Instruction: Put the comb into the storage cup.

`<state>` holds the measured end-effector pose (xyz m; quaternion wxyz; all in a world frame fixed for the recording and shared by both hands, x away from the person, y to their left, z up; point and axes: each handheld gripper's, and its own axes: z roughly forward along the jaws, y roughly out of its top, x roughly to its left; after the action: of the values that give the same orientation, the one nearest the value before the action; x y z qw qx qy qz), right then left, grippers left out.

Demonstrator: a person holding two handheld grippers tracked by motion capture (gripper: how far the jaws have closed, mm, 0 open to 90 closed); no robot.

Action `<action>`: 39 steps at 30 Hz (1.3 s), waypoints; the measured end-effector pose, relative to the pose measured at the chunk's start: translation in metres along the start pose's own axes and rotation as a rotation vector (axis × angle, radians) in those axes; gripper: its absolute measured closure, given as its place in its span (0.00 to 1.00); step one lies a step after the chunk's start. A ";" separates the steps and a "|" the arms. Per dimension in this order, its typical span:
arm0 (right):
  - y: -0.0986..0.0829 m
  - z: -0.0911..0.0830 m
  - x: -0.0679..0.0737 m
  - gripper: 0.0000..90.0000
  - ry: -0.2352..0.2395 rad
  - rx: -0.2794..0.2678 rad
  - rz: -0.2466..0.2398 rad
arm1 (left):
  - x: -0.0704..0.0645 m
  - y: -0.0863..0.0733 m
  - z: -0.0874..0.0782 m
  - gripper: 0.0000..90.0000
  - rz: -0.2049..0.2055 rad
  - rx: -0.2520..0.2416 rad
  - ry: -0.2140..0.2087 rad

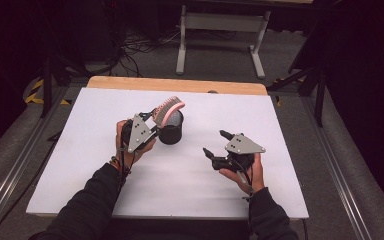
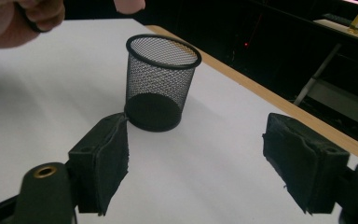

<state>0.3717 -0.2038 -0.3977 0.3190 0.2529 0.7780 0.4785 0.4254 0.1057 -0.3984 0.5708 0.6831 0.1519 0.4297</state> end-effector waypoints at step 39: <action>-0.019 0.017 0.005 0.26 0.092 0.108 0.014 | 0.020 -0.038 0.046 0.79 -0.304 0.256 -0.195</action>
<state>0.3793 -0.1986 -0.4216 0.2653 0.2531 0.8148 0.4490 0.4827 0.1016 -0.4236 0.5495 0.7575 0.2507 0.2478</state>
